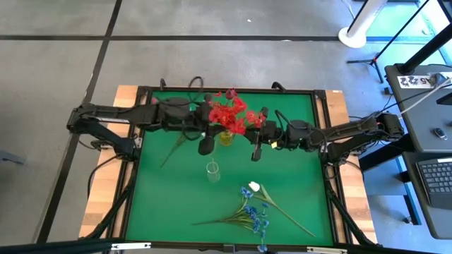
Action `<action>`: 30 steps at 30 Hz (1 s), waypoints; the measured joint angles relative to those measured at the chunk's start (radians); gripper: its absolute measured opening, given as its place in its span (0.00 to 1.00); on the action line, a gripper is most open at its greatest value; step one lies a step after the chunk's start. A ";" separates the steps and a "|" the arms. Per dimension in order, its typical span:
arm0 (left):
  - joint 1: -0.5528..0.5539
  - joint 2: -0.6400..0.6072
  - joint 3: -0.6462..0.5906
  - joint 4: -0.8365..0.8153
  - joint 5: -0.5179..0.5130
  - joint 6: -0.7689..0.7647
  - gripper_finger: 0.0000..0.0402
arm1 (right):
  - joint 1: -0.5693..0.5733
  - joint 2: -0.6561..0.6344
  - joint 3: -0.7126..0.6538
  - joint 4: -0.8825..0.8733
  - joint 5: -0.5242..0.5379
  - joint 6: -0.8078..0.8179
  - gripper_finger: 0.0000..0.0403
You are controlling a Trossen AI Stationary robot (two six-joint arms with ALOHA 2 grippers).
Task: Sort flowers into vase by color
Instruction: Put the red flowers into the yellow flower vase
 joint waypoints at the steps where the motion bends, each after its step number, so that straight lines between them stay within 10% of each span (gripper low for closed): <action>1: -0.005 -0.018 0.000 -0.005 -0.010 0.003 0.19 | 0.000 0.000 0.000 0.000 0.006 -0.006 0.02; 17: -0.131 -0.362 -0.020 -0.231 -0.173 -0.013 0.29 | -0.052 0.000 -0.185 0.370 0.019 -0.044 0.01; 30: -0.023 -0.557 -0.507 0.017 -0.144 -0.150 0.29 | -0.223 0.137 -0.292 0.584 -0.175 0.077 0.01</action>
